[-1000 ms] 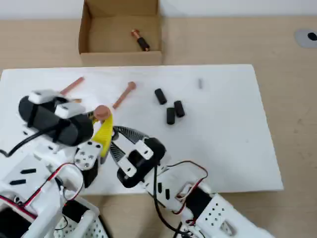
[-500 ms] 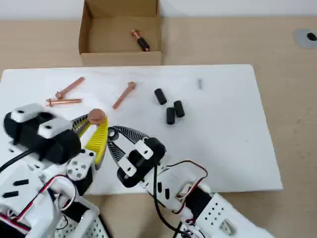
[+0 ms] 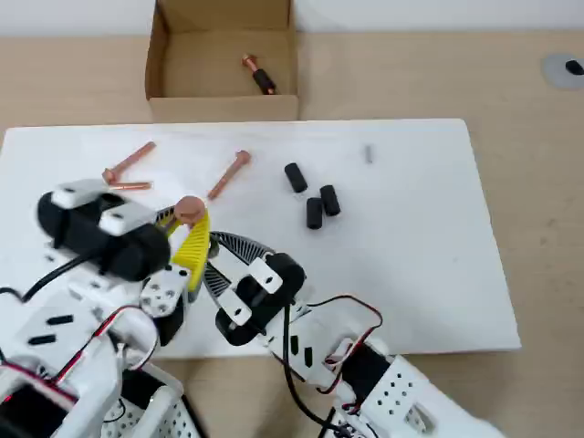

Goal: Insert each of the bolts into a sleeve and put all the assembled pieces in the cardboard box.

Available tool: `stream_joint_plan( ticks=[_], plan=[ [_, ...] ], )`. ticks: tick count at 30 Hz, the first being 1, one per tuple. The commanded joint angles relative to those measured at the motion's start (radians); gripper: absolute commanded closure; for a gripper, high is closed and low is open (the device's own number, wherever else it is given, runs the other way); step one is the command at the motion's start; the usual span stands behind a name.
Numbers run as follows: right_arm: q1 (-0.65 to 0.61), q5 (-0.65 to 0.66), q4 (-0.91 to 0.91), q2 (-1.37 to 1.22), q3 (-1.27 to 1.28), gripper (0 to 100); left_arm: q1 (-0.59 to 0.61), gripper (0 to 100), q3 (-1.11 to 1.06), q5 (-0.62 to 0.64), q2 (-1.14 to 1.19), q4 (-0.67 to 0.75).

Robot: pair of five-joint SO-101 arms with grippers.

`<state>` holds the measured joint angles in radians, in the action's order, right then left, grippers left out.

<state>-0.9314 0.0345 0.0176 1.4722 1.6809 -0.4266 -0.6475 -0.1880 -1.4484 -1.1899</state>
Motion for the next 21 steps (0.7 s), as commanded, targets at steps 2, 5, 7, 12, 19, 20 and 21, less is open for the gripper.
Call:
stream_joint_plan(
  ticks=[2,5,7,12,19,20,21],
  plan=[
    [0.002,0.003,0.002,0.024,-0.054,98.9,-0.011,99,-0.02,-0.002,-0.007,0.054],
    [0.002,0.003,0.002,0.024,-0.054,98.9,-0.012,99,-0.034,-0.002,-0.007,0.066],
    [0.002,0.003,0.002,0.024,-0.054,98.9,-0.012,99,-0.038,-0.002,-0.007,0.063],
    [0.002,0.003,0.002,0.024,-0.054,98.9,-0.008,99,-0.038,-0.005,-0.007,0.043],
    [0.002,0.003,0.002,0.024,-0.056,98.9,-0.008,99,-0.031,-0.006,-0.007,-0.034],
    [0.002,0.003,0.0,0.024,-0.056,98.9,-0.008,99,-0.031,-0.006,-0.007,-0.043],
    [0.002,0.003,0.0,0.024,-0.056,98.9,-0.008,99,-0.029,-0.006,-0.007,-0.052]
  ],
)
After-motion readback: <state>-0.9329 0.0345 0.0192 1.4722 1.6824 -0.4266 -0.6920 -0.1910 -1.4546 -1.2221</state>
